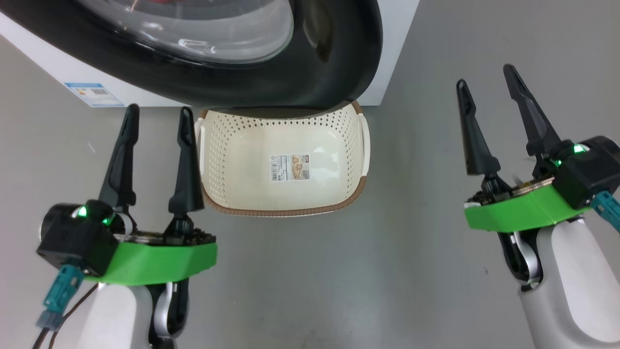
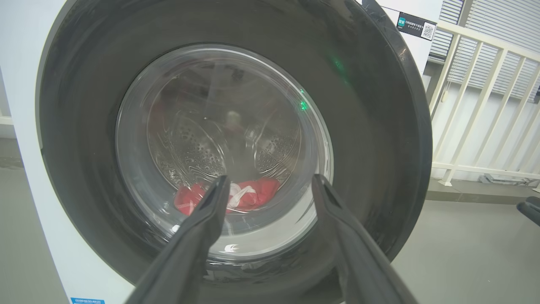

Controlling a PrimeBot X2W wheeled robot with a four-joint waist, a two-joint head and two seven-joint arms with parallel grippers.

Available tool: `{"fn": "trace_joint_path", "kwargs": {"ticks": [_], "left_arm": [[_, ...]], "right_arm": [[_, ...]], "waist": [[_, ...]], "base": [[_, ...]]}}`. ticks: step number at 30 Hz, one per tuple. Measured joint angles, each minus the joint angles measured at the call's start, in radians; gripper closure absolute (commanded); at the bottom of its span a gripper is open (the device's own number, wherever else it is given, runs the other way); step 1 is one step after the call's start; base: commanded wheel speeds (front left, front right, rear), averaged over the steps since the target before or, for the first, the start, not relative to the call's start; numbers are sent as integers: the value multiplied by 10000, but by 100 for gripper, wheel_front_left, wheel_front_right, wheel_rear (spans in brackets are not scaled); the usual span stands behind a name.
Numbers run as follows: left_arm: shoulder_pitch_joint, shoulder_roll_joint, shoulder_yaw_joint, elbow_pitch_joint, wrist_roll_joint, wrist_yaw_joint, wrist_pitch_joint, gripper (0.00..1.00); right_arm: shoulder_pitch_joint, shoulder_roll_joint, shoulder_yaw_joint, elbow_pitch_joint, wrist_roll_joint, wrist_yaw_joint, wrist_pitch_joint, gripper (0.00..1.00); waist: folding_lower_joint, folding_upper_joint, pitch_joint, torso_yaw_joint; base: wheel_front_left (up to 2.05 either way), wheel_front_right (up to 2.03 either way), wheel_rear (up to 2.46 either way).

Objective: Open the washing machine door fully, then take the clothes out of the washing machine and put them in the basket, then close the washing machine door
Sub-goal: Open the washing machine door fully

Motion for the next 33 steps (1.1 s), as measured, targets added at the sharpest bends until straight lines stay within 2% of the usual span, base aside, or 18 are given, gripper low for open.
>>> {"fn": "trace_joint_path", "kwargs": {"ticks": [7, 26, 27, 28, 29, 30, 31, 33], "left_arm": [[241, -65, 169, -150, 148, -69, 0, 0], [397, -88, 217, -236, 284, -153, 0, 0], [397, -88, 213, -230, 286, -151, 0, 0], [398, -88, 211, -226, 295, -151, 0, 0], [398, -88, 203, -207, 334, -151, 0, 0], [399, -88, 194, -182, 349, -151, 0, 0], [400, -90, 188, -161, 349, -151, 0, 0], [401, -90, 178, -90, 349, -151, 0, 0]], "right_arm": [[801, 25, -12, -443, -13, 0, 0, 0], [859, 31, -151, -589, -115, 0, 0, 0], [857, 31, -148, -589, -100, 0, 0, 14], [853, 31, -148, -587, -98, 0, 0, 45], [848, 31, -142, -577, -56, 0, 0, 45], [827, 31, -128, -548, 46, 0, 0, 67], [799, 31, -109, -502, 123, 0, 0, 100], [696, 31, -69, -399, 259, 0, 0, 100]], "waist": [[0, 0, -10, -132], [0, 0, 237, -146], [0, 0, 249, -134], [0, 0, 261, -121], [0, 1, 272, -107], [0, 0, 282, -92], [0, 0, 292, -78], [0, 0, 314, -45]], "base": [[0, 0, 0], [0, 0, 0], [0, 0, 0], [0, 0, 0], [0, 0, 0], [0, 0, 0], [0, 0, 0], [0, 0, 0]]}}
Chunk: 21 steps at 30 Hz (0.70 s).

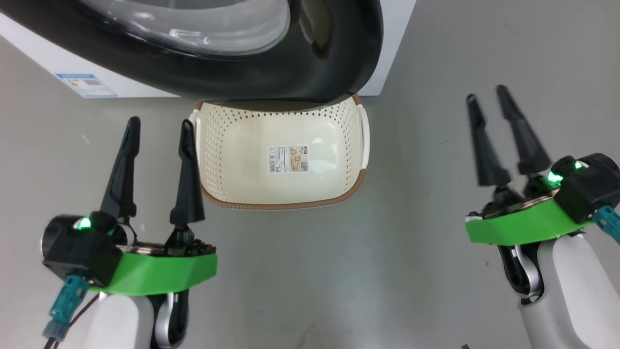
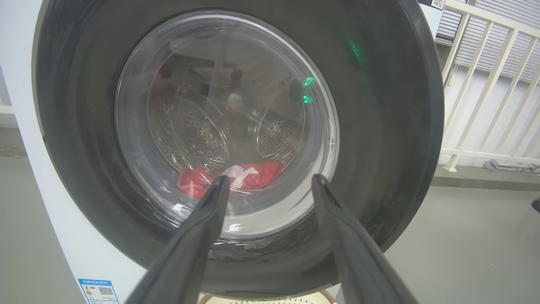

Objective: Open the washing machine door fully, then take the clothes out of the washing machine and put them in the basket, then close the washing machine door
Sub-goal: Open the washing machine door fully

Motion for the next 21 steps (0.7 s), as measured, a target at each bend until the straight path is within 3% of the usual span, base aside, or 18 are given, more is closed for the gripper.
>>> {"fn": "trace_joint_path", "kwargs": {"ticks": [7, 15, 21], "left_arm": [[6, -2, -10, 117, 0, -2, 0, 0], [9, -6, -100, 146, -2, -2, 0, 0], [5, -8, -132, 142, -8, 0, 0, 0]], "right_arm": [[-755, -2, 54, 537, 1200, 0, 0, 100], [-2452, -29, 497, 2326, 4013, 0, 73, 100], [-4033, -75, 825, 3310, 6029, 0, 1066, 100]], "waist": [[0, 0, 60, 120], [0, 0, 167, 301], [0, 0, 350, 447]], "base": [[0, 0, 0], [0, 0, 0], [0, 0, 0]]}}
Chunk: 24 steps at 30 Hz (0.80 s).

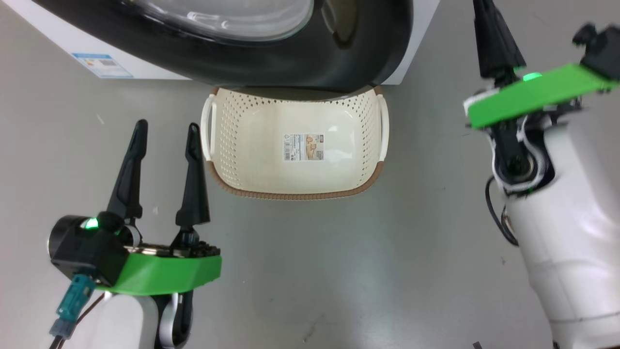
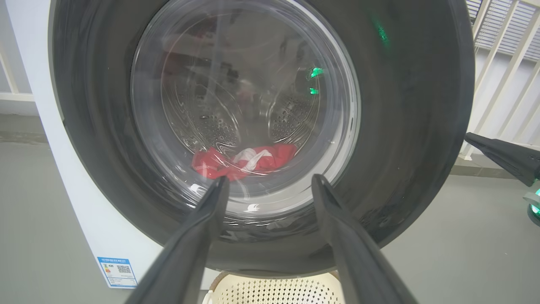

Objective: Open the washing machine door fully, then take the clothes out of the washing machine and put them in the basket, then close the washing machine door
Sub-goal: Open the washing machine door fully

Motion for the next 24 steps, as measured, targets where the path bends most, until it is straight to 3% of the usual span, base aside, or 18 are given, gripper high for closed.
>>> {"fn": "trace_joint_path", "kwargs": {"ticks": [5, 13, 20, 24], "left_arm": [[-10, -2, -12, -2, 0, 0, 0, 0], [-20, -4, -73, 6, -4, 2, 0, 0], [-37, -6, -163, 75, -4, 10, 0, 0], [-101, -6, -221, 96, -6, 10, 0, 0]], "right_arm": [[-956, -10, 81, 460, 2130, -2, 1289, 100], [-2202, -27, -73, 1337, 4957, -2, 4259, 100], [-2975, -38, -148, 2015, 6249, -2, 6466, 100], [-3150, -40, -136, 2102, 6596, -2, 7147, 100]], "waist": [[0, 0, 149, 113], [0, 0, 324, 188], [0, 0, 423, 215], [0, 0, 476, 265]], "base": [[0, 0, 0], [0, 0, 0], [0, 0, 0], [0, 0, 0]]}}
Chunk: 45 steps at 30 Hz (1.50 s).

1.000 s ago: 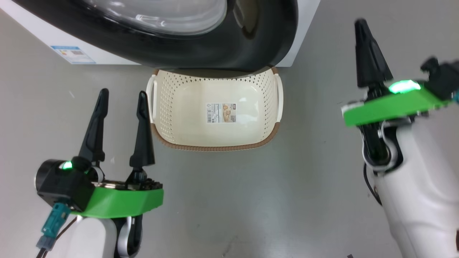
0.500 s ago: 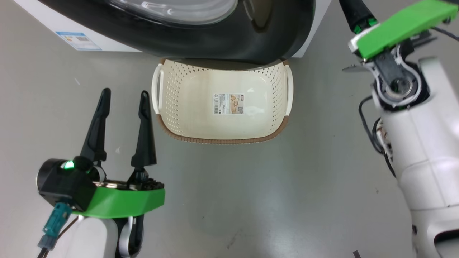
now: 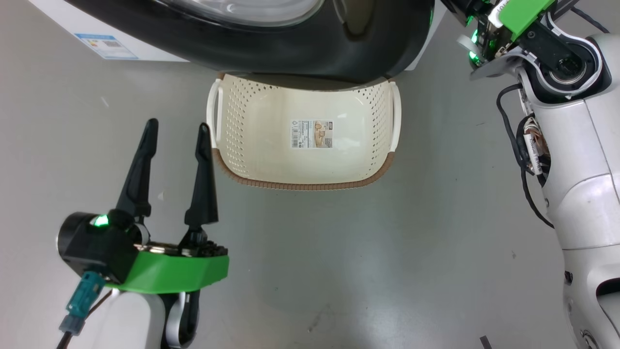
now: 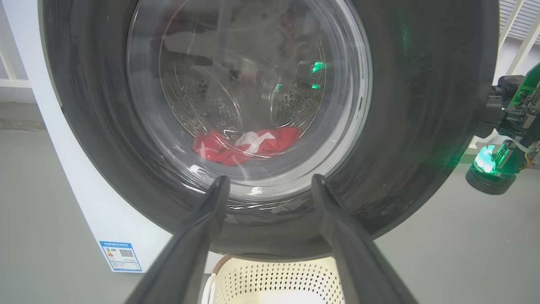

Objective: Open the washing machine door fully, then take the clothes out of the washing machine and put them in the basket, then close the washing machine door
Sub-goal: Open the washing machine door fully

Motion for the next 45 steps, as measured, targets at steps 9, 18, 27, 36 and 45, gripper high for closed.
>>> {"fn": "trace_joint_path", "kwargs": {"ticks": [9, 18, 27, 36, 45], "left_arm": [[-8, 0, -84, 100, -44, 4, 0, 0], [-2, 0, -36, 199, -71, 4, 0, 0], [42, -4, 0, 280, -90, 15, 0, 0], [296, -8, -15, 343, -102, 102, 0, 0], [448, -8, -65, 349, -130, 127, 0, 0]], "right_arm": [[1, -94, 100, -92, 253, -2, 780, 100], [505, -82, 295, -573, 667, -2, 1444, 100], [1695, -61, 625, -1127, 775, -2, 2136, 100], [2778, -58, 884, -1873, 970, -2, 2412, 100], [3435, -84, 1037, -2121, 1026, -4, 2546, 100]], "waist": [[0, 1, -23, 112], [-1, 0, -358, 77], [0, 0, -839, 84], [0, 0, -1323, 243], [0, 0, -1689, 633]], "base": [[0, 0, 0], [0, 0, 0], [0, 0, 0], [0, 0, 0], [0, 0, 0]]}}
